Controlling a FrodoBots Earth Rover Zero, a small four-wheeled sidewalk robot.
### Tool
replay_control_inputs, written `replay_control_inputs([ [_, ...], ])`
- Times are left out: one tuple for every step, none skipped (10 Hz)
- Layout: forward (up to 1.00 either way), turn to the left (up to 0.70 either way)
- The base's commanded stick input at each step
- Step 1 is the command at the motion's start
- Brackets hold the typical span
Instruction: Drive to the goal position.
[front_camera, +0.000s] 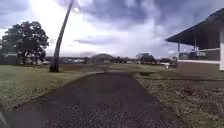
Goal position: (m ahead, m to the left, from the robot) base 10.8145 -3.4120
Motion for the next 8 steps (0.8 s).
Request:
replay_control_inputs([
  [0.50, 0.39],
  [0.50, 0.50],
  [0.50, 0.50],
  [0.50, 0.18],
  [0.50, 0.00],
  [0.50, 0.00],
  [0.50, 0.00],
  [0.50, 0.00],
])
